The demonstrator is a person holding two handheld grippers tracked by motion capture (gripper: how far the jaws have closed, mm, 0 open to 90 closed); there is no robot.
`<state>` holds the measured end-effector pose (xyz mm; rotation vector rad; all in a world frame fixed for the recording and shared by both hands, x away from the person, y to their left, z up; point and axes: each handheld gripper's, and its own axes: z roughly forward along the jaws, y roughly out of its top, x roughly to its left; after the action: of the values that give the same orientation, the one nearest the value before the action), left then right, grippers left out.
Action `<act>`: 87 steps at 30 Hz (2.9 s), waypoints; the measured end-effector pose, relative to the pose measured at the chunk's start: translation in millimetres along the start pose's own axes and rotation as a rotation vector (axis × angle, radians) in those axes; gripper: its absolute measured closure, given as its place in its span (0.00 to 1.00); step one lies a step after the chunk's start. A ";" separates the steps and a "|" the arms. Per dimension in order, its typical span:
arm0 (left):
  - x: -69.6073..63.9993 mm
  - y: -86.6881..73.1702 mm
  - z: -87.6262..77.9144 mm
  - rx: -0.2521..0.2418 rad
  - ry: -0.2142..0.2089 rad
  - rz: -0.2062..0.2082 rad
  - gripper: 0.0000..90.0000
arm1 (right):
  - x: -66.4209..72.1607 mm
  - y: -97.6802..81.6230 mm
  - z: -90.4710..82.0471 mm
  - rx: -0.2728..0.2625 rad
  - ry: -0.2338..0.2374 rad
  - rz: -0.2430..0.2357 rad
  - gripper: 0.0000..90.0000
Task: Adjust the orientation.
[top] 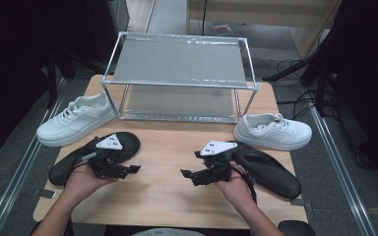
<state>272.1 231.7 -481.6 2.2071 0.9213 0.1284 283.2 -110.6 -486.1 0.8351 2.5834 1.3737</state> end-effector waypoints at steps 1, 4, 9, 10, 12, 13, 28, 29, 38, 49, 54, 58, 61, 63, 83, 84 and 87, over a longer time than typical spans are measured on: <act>0.6 -0.4 -0.7 0.000 -0.002 -0.005 0.42 | -0.1 -0.1 0.2 0.003 0.001 0.002 0.22; 2.6 -1.9 -2.7 0.006 -0.005 -0.010 0.42 | -0.4 -0.3 1.5 0.016 -0.004 -0.011 0.22; 9.6 -7.9 -10.7 0.004 0.007 -0.024 0.42 | -0.7 0.1 2.0 0.018 -0.004 -0.013 0.22; 11.0 -9.5 -12.9 0.000 0.013 -0.027 0.42 | -0.8 0.2 2.3 0.020 -0.004 -0.014 0.22; 14.0 -12.5 -17.1 -0.008 0.016 -0.042 0.42 | -1.0 0.3 3.6 0.029 -0.008 -0.022 0.23; 17.7 -16.0 -22.2 -0.014 0.026 -0.052 0.42 | -0.7 0.4 4.1 0.034 -0.011 -0.025 0.23; 34.1 -35.4 -47.2 -0.043 0.089 -0.131 0.42 | 1.7 4.1 11.8 0.060 -0.004 -0.064 0.23; 35.4 -37.1 -48.6 -0.045 0.096 -0.135 0.43 | 1.8 4.2 12.2 0.059 -0.003 -0.062 0.22; 47.9 -51.2 -53.8 -0.024 0.149 -0.167 0.42 | 2.4 5.9 14.6 0.061 0.002 -0.067 0.22; 58.3 -58.2 -45.0 -0.001 0.149 -0.179 0.43 | 3.9 6.2 18.3 0.075 0.009 -0.079 0.22; 60.8 -57.5 -37.6 0.020 0.141 -0.164 0.44 | 4.6 6.1 19.4 0.080 0.010 -0.079 0.22; 64.1 -57.2 -32.1 0.035 0.125 -0.163 0.48 | 5.4 6.0 20.7 0.083 0.012 -0.084 0.22; 63.2 -57.7 -32.0 0.018 0.126 -0.135 0.56 | 5.5 6.0 21.0 0.083 0.013 -0.087 0.22; 63.2 -58.0 -31.9 0.013 0.130 -0.133 0.60 | 5.8 5.9 21.2 0.085 0.015 -0.087 0.22; 63.8 -56.3 -27.8 0.038 0.130 -0.101 0.79 | 7.9 5.6 23.9 0.102 0.020 -0.099 0.22; 63.8 -56.0 -28.1 0.041 0.133 -0.095 0.80 | 8.0 5.6 23.9 0.102 0.021 -0.099 0.22; 61.9 -54.1 -29.5 0.037 0.154 -0.083 0.82 | 8.1 5.6 24.0 0.101 0.022 -0.102 0.22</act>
<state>276.3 315.3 -506.8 2.2130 1.1062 0.2462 286.6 -86.3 -494.4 0.6946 2.6909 1.2412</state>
